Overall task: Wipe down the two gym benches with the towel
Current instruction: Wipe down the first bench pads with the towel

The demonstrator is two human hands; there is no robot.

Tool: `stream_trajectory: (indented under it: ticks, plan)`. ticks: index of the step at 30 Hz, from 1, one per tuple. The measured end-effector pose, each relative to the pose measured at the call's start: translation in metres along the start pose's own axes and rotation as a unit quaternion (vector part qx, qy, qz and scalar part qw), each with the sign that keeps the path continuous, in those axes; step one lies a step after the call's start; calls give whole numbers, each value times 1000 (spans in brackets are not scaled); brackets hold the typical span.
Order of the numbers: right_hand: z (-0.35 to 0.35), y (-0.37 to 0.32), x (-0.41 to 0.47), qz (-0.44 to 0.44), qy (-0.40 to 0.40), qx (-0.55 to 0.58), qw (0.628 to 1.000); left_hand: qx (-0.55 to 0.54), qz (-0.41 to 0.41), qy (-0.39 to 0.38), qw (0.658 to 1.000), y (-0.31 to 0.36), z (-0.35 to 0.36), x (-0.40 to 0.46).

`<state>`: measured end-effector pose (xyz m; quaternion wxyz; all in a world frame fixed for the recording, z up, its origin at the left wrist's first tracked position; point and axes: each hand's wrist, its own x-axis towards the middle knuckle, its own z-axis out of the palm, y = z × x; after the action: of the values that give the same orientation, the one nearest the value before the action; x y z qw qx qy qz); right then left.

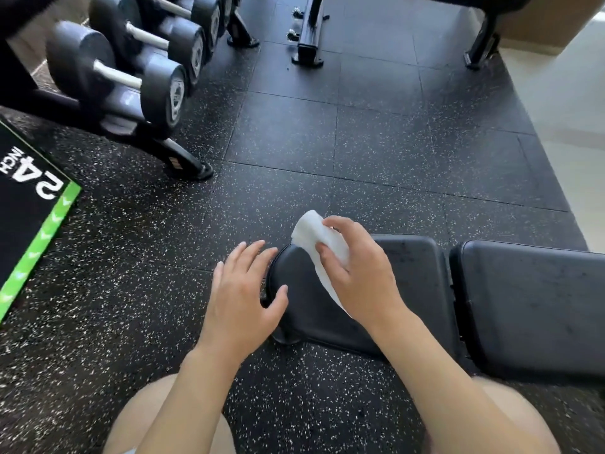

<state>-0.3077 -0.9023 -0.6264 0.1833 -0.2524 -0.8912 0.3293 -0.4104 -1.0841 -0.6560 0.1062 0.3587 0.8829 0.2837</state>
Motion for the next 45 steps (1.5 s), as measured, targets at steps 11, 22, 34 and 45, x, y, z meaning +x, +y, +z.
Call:
stream_trajectory:
  ticks: [11,22,34,45]
  plan:
    - [55,11,8,-36,-17,-109,993,-16,4,0,1000,-29,28,-12]
    - [63,6,-35,-39,-91,-202,974,-17,6,-52,998,-51,36,-26]
    - [66,7,-40,-75,-49,-261,961,-58,29,-50,997,-67,44,-23]
    - [70,6,-41,-88,-50,-257,961,-51,2,-51,997,-64,41,-27]
